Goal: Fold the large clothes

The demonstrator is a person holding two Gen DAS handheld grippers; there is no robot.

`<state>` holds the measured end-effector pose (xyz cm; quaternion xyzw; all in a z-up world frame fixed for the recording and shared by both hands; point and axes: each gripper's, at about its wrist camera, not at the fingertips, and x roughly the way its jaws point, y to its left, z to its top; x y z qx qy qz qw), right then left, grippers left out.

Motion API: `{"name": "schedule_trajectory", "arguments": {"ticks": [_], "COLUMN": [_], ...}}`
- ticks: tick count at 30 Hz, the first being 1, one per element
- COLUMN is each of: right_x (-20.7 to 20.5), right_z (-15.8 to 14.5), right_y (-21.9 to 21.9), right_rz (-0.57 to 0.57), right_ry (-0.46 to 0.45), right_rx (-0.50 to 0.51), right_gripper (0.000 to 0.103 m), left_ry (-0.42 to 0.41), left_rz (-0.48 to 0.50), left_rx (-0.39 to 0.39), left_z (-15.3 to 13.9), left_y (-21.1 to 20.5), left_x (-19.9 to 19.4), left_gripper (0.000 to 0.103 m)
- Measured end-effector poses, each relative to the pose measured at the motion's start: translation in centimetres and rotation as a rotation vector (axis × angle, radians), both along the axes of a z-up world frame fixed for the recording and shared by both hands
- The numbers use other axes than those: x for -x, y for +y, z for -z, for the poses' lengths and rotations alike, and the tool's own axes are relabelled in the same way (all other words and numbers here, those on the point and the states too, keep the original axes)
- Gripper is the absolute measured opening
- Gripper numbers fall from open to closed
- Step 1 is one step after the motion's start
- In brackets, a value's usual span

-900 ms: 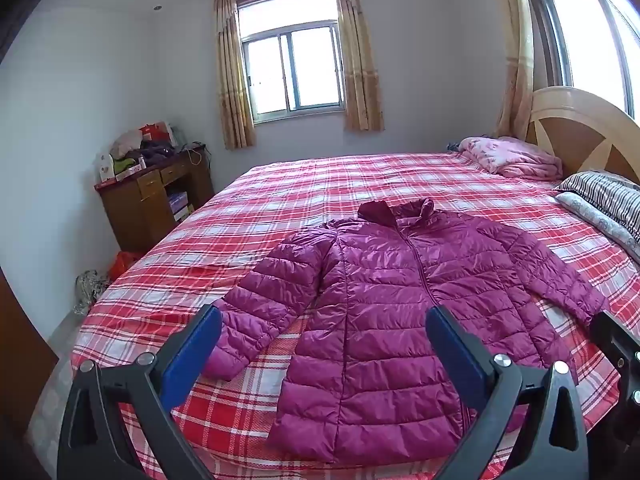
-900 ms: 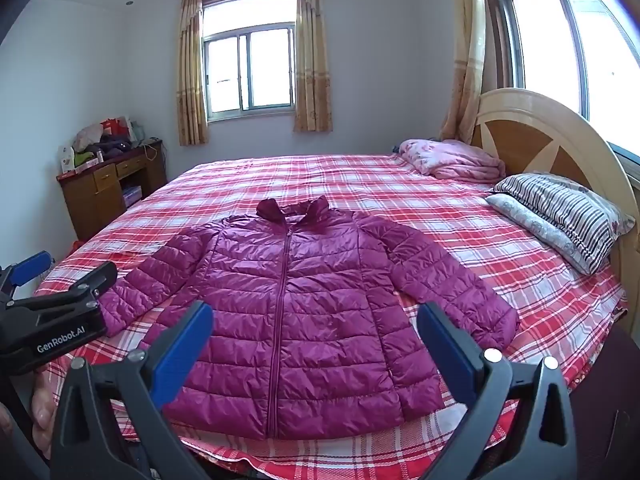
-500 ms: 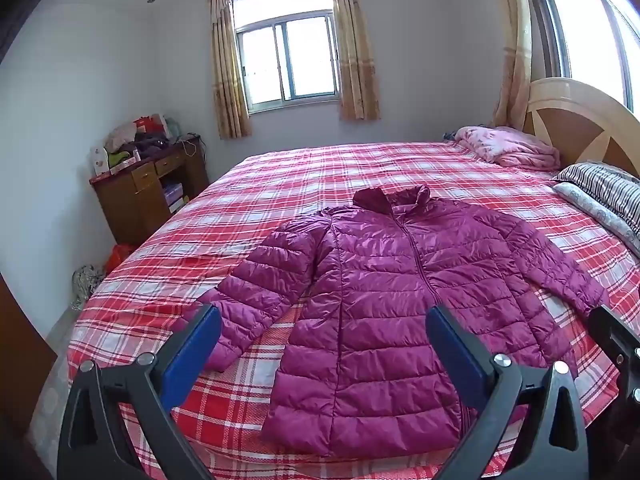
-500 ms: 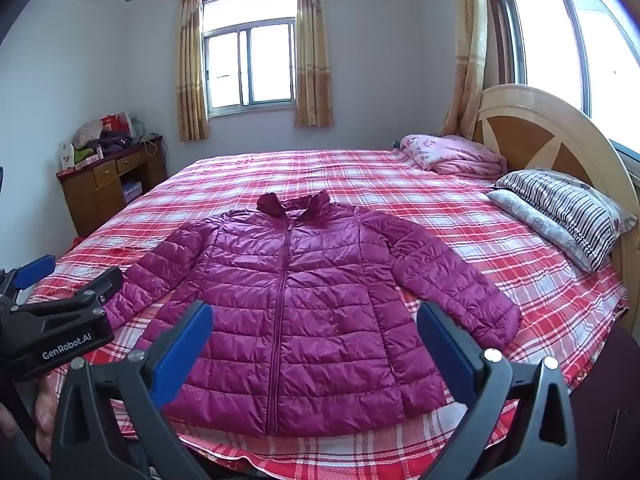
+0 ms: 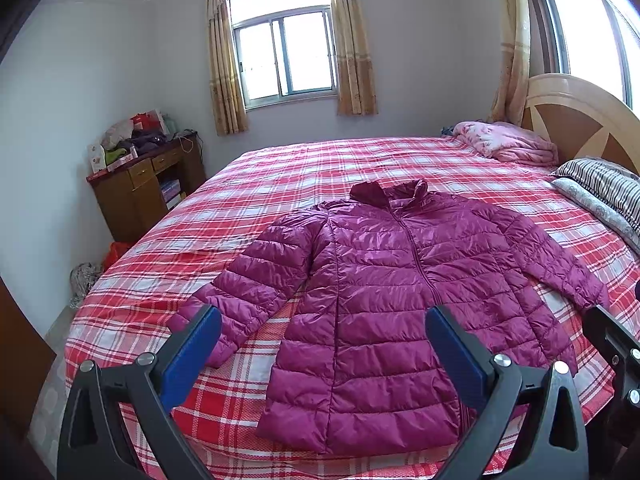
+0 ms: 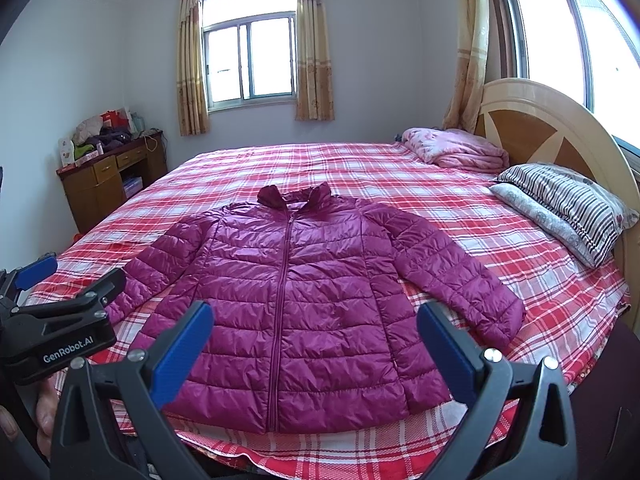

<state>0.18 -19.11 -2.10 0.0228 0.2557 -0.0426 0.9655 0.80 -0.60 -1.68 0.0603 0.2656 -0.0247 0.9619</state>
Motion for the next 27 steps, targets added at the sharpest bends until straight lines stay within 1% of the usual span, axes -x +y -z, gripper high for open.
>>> {"name": "schedule_trajectory", "arguments": {"ticks": [27], "right_x": [-0.04], "right_z": [0.08], "right_y": [0.19], "right_rz": [-0.001], "right_ry": [0.002], "right_rx": [0.000], "right_gripper": [0.103], "left_ry": [-0.001], "left_rz": [0.000], "left_rx": [-0.001], "left_z": [-0.12], "left_y": [-0.03], "left_x": [0.11], "left_gripper": [0.102]}}
